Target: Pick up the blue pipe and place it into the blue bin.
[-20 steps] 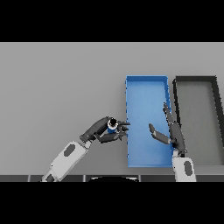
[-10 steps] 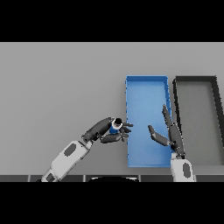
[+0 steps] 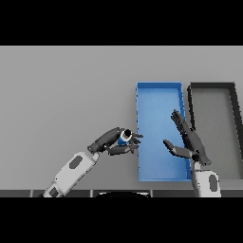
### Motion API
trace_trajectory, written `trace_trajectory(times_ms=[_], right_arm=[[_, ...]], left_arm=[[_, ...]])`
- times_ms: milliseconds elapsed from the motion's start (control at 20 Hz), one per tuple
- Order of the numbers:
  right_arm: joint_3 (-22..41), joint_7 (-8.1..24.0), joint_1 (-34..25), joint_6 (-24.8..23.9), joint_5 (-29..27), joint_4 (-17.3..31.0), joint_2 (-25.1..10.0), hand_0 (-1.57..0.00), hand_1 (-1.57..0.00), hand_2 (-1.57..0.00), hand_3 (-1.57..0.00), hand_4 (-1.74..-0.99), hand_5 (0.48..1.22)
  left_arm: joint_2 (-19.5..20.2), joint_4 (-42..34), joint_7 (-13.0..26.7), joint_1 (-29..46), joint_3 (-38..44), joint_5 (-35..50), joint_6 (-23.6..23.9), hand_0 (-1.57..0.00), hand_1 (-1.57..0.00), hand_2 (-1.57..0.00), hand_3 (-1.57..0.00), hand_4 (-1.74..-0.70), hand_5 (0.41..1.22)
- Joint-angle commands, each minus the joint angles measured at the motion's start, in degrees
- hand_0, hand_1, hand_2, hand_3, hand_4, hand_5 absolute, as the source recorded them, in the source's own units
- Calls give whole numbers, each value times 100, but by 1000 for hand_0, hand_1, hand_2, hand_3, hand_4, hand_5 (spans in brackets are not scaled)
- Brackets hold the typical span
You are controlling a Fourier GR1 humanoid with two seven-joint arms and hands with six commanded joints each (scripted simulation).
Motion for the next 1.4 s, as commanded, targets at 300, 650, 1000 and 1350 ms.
trace_trajectory(times_ms=[300,650,1000,1350], right_arm=[[485,1023,-853,810,-922,-954,-783,1,1,1,1,-1305,522],[1109,1672,-2117,1138,-941,-813,-756,1,1,1,1,-1304,532],[1597,2090,-2932,1312,-960,-366,-296,1,1,1,1,-1233,528],[1719,2213,-3545,1487,-867,416,117,-14,-36,-68,-11,-1241,516]], left_arm=[[37,-29,122,-46,-13,-3,48,-1571,-1571,-1571,-1439,-1732,1221],[-31,26,155,-114,-36,7,61,-1571,-1571,-1571,-1437,-1732,1221],[47,35,29,-127,3,224,-147,-1571,-1571,-1571,-1504,-1730,1221],[17,187,80,-190,23,365,-291,-1571,-1571,-1571,-1474,-1720,1221]])
